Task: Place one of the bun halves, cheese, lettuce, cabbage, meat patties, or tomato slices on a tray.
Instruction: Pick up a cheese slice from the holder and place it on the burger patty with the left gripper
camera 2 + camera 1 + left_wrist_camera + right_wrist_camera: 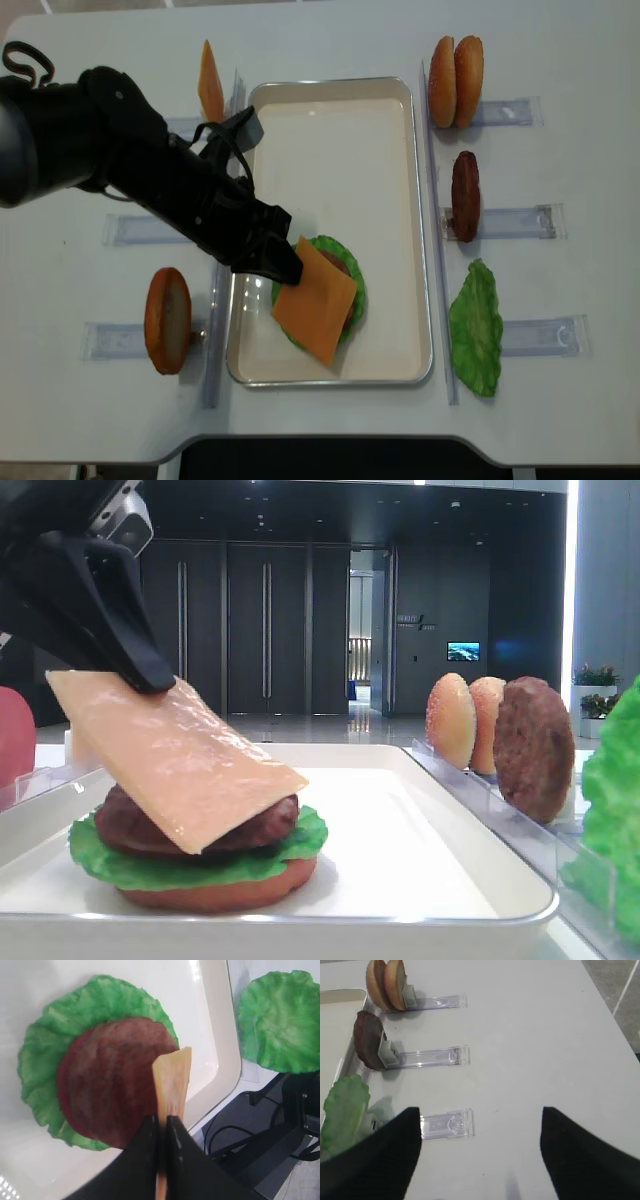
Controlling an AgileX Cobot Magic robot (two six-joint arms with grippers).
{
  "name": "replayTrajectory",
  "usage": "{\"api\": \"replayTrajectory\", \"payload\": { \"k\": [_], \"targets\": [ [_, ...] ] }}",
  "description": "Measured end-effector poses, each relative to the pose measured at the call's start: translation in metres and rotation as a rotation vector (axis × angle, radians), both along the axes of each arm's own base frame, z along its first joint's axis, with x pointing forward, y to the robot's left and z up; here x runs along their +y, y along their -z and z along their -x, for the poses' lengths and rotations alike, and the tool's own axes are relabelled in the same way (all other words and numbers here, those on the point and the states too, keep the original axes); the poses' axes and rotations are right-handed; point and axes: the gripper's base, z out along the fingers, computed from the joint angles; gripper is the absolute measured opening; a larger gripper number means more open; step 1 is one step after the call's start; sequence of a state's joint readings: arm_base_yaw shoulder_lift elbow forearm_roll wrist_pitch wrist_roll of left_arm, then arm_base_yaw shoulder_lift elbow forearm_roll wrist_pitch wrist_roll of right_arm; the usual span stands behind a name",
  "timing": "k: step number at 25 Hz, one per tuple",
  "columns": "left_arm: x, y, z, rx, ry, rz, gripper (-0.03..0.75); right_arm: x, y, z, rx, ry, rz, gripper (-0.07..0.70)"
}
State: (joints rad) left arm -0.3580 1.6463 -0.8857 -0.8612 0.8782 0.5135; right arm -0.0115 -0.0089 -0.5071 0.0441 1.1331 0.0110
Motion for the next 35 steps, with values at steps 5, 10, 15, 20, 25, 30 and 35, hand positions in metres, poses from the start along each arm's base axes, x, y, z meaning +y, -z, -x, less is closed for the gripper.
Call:
{"api": "replayTrajectory", "payload": {
  "k": [5, 10, 15, 20, 25, 30, 35],
  "targets": [
    [0.000, 0.001, -0.002, -0.019, -0.012, -0.010, 0.017, 0.000, 0.000, 0.000, 0.000, 0.000, 0.000, 0.479],
    [0.001, 0.001, -0.004, -0.037, -0.029, -0.015, 0.017, 0.000, 0.000, 0.000, 0.000, 0.000, 0.000, 0.479],
    [0.001, 0.001, -0.004, -0.038, -0.032, -0.016, 0.024, 0.000, 0.000, 0.000, 0.000, 0.000, 0.000, 0.479],
    [0.001, 0.001, -0.005, -0.030, -0.045, -0.016, 0.142, 0.000, 0.000, 0.000, 0.000, 0.000, 0.000, 0.479],
    [0.001, 0.001, -0.004, -0.028, -0.045, -0.022, 0.330, 0.000, 0.000, 0.000, 0.000, 0.000, 0.000, 0.479],
    [0.005, -0.009, -0.008, -0.043, -0.054, -0.078, 0.462, 0.000, 0.000, 0.000, 0.000, 0.000, 0.000, 0.479],
    [0.010, -0.029, -0.011, -0.057, -0.046, -0.149, 0.511, 0.000, 0.000, 0.000, 0.000, 0.000, 0.000, 0.479]
  ]
}}
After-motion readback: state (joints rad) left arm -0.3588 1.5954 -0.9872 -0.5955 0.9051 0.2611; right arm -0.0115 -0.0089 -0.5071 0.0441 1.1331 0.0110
